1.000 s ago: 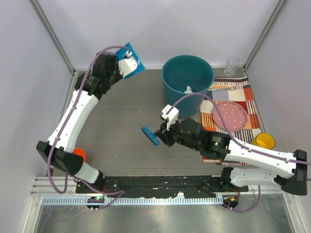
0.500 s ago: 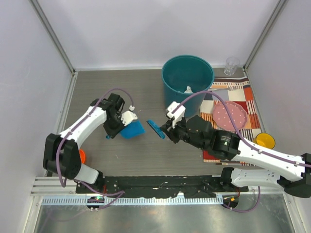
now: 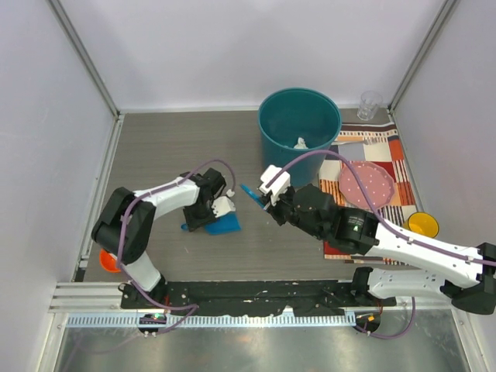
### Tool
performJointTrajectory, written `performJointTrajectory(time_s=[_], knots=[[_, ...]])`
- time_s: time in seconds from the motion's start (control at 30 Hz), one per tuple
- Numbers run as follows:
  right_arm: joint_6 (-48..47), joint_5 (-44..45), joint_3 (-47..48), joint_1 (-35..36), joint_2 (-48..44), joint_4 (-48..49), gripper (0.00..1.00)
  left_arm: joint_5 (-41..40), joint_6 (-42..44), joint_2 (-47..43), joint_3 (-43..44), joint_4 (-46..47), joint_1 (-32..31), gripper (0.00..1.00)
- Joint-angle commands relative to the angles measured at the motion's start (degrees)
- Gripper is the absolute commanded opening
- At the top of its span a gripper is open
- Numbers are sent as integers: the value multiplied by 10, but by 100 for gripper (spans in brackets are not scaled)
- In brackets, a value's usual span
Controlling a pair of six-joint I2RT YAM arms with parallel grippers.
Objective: Sweep away the paper scraps from the table
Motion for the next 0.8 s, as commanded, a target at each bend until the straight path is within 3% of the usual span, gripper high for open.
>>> performJointTrajectory(time_s=[0.0,0.03,0.07,0.13,0.23,0.37,0.53,0.77], knots=[[-32,-5,-5,3,14,17,1,-4,2,5,16,19,7,59],[-47,-12,-8,3,14,17,1,7,1,-3,20,14,16,84],[-55,-15,-14,3,19,18,1,34,0,-13,30,8,22,100],[-75,-12,-20,3,25,22,1,55,-4,-54,42,-10,47,100],[-114,-2,-25,3,46,41,1,147,-5,-119,76,-60,94,100],[-165,33,-44,13,103,138,1,252,-12,-210,83,-84,178,100],[-262,69,-80,92,226,291,1,217,-151,-285,-8,99,294,100],[-294,143,-60,146,349,317,1,207,-188,-294,-37,146,354,100]])
